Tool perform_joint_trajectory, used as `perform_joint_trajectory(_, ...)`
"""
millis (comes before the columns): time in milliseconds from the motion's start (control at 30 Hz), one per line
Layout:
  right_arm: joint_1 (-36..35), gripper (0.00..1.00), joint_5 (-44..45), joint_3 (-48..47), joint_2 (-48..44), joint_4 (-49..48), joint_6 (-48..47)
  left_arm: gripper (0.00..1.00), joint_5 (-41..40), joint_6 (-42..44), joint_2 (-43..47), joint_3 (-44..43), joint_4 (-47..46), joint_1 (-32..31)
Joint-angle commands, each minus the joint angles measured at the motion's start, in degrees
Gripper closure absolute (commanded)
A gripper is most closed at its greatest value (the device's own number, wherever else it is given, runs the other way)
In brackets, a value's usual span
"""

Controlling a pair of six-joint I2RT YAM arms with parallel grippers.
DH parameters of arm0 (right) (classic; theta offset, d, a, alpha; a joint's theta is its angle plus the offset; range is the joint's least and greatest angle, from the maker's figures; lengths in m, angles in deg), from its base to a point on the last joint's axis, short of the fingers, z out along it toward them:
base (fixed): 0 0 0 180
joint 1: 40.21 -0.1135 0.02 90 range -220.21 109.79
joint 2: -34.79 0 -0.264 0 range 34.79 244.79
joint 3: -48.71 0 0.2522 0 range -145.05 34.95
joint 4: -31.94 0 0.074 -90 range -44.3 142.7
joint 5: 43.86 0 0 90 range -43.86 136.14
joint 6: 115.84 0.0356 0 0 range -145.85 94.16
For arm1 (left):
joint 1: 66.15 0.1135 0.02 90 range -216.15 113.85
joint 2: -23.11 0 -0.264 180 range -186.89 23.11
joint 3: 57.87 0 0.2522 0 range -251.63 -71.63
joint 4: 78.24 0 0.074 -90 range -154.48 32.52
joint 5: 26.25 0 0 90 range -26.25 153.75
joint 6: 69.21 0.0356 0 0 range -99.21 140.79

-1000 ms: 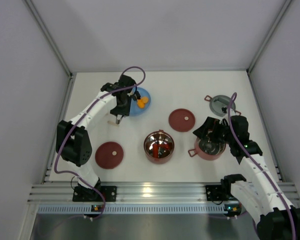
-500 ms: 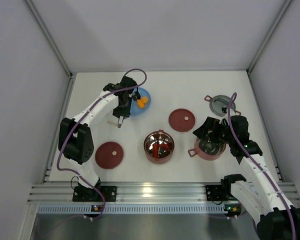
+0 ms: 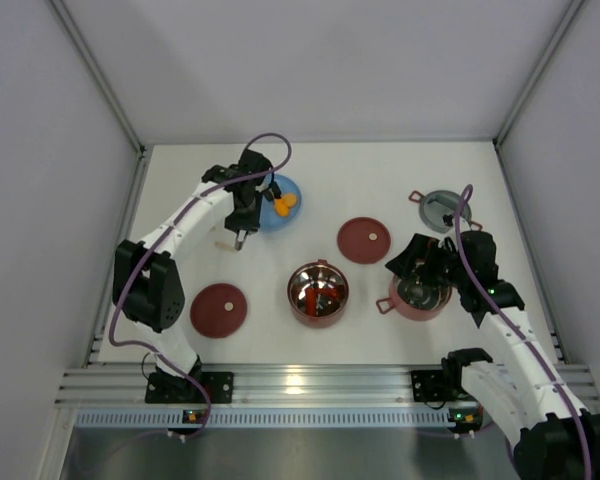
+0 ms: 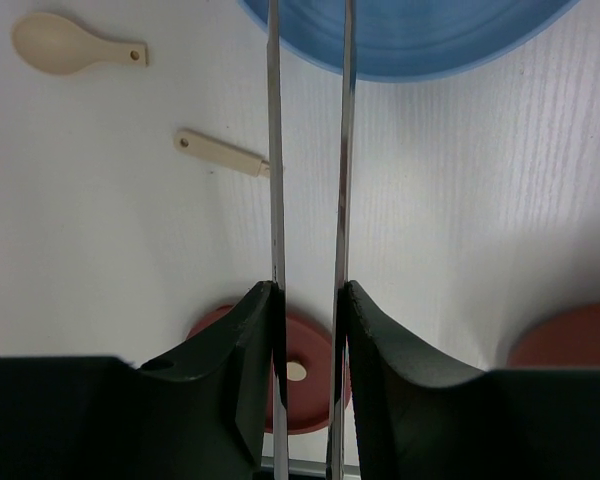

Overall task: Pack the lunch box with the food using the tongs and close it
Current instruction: Pick up the fake food from the plate.

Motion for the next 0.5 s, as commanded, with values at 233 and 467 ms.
perform_joint_trajectory(233,0.68,0.01,-0.85,-0.33,0.2,-1.41,-0.2,0.76,0.04,-0.19,6.06,-4.17,-0.56,-0.03)
perform_joint_trajectory(467,0.68,0.01,-0.85,-0.33,0.2,-1.41,-0.2,0.77,0.04,0.08,5.98,-3.99,-0.13,0.06)
